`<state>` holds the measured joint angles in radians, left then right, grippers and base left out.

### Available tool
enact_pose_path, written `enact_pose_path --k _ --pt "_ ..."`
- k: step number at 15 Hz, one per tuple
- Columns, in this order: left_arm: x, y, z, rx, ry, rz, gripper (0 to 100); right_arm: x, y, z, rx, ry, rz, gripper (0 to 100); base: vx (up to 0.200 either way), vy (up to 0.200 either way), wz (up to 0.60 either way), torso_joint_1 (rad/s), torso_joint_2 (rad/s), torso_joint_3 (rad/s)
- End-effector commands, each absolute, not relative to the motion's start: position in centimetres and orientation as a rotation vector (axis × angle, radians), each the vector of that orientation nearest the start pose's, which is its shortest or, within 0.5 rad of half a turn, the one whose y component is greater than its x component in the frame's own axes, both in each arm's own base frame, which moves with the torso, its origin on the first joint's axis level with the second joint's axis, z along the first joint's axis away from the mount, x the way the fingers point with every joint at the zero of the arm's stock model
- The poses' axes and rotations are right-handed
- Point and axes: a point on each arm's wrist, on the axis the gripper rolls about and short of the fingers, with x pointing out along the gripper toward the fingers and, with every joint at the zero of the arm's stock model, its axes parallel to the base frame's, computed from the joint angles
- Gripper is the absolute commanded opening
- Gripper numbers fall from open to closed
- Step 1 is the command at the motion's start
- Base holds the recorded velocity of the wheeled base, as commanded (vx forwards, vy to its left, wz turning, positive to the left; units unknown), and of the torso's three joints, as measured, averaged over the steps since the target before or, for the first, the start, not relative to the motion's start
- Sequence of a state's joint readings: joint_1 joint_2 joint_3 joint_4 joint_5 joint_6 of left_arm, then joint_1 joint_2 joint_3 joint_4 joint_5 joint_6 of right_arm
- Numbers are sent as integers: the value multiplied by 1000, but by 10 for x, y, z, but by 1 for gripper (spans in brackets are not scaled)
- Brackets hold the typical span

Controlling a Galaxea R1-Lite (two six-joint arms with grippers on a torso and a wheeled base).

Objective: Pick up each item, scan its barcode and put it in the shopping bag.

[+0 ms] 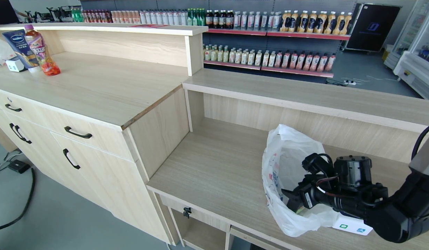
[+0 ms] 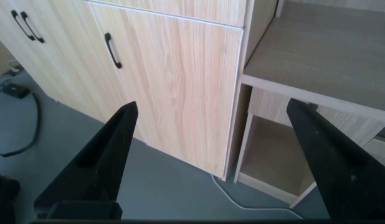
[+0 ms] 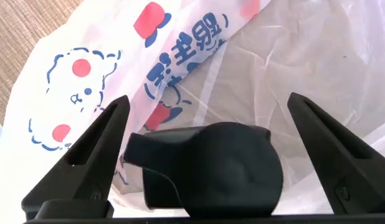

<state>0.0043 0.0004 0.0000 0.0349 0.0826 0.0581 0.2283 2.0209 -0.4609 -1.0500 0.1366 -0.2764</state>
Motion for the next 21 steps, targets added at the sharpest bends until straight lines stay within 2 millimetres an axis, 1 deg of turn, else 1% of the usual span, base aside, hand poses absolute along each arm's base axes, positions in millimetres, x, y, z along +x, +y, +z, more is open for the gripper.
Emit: enact_pose_path --k 1,3,7,8,9,11,12,13,14,15,16,17,18,19,20,21 --pt "-23 2 72 60 38 86 100 283 69 97 -291 292 400 100 0 0 0 0 0 0" --pt "-23 2 72 60 38 86 100 264 61 133 -321 198 381 100 0 0 0 0 0 0" --pt "-23 2 72 58 38 86 100 232 34 184 -381 16 273 100 0 0 0 0 0 0" --pt "-23 2 72 60 38 86 100 228 27 190 -424 -1 240 100 0 0 0 0 0 0" --pt "-23 2 72 60 38 86 100 225 12 200 -493 -24 176 100 0 0 -600 2 7 7" --pt "-23 2 72 60 38 86 100 227 4 224 -508 -71 124 100 0 0 -600 -7 0 0" --pt "-23 2 72 60 38 86 100 232 -3 243 -508 -70 73 100 0 0 -600 2 2 -2" --pt "-23 2 72 60 38 86 100 234 -10 265 -491 -9 -26 100 0 0 -600 12 2 2" --pt "-23 2 72 60 38 86 100 234 -12 281 -434 53 -117 100 0 0 -600 7 2 7" --pt "-23 2 72 60 38 86 100 234 -13 290 -393 98 -169 100 0 0 -600 7 2 -2" --pt "-23 2 72 60 38 86 100 236 -17 305 -316 227 -277 100 0 0 -600 -2 2 -2" --pt "-23 2 72 60 38 86 100 239 -18 308 -266 317 -321 100 0 0 -600 7 2 2" --pt "-23 2 72 60 38 86 100 244 -20 310 -218 350 -344 100 0 0 -600 2 2 2" --pt "-23 2 72 60 38 86 100 255 -21 305 -132 368 -368 100 0 0 0 0 0 0" --pt "-23 2 72 60 38 86 100 263 -26 299 -125 392 -386 100 0 0 0 0 0 0" --pt "-23 2 72 60 38 86 100 268 -36 295 -127 410 -419 100 0 0 0 0 0 0"
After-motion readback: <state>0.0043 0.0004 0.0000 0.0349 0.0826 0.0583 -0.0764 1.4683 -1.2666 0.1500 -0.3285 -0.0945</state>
